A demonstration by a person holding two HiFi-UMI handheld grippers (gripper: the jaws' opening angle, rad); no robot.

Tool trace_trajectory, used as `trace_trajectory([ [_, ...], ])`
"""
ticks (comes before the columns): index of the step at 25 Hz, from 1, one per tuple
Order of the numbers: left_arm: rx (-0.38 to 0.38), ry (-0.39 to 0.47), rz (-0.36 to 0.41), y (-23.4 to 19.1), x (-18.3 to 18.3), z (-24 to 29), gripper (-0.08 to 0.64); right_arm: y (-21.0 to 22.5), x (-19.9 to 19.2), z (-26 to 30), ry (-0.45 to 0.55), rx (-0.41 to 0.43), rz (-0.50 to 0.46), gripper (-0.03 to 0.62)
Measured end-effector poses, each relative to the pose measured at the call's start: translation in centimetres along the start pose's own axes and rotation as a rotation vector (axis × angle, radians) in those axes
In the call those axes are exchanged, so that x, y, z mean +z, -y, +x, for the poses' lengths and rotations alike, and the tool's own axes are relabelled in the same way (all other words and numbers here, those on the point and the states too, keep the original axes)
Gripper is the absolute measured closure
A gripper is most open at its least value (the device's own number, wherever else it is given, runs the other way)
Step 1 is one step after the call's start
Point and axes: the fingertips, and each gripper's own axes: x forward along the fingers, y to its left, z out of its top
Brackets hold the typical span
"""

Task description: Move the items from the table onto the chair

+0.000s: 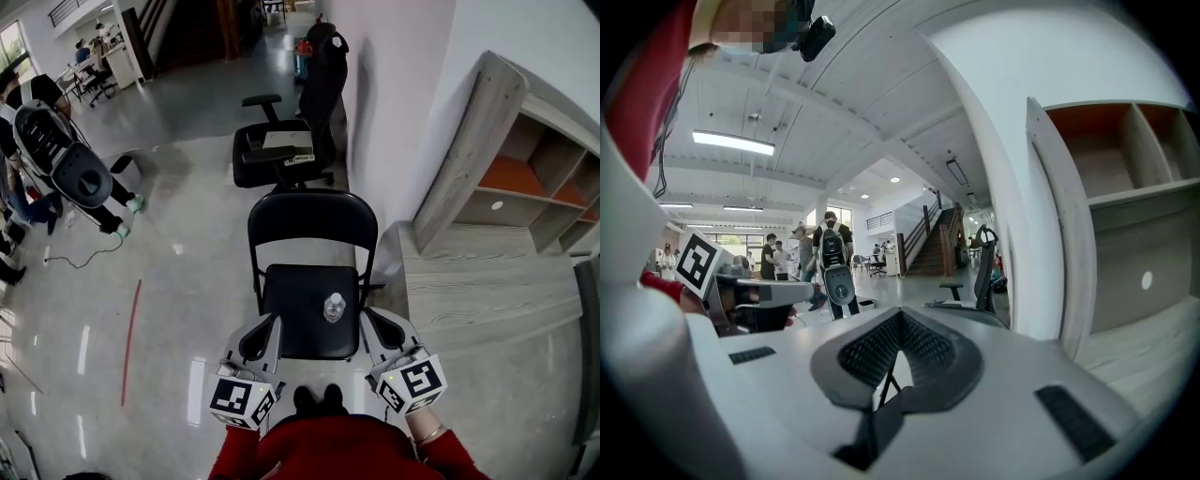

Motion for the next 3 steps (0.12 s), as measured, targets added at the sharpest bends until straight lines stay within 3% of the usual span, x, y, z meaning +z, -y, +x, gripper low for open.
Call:
trace_trajectory([
  [3,0.0,-0.002,0.0,0.02,-0.15,0.18,0.552,0.09,-0.22,0.0,-0.002,0.0,0.011,0.581],
])
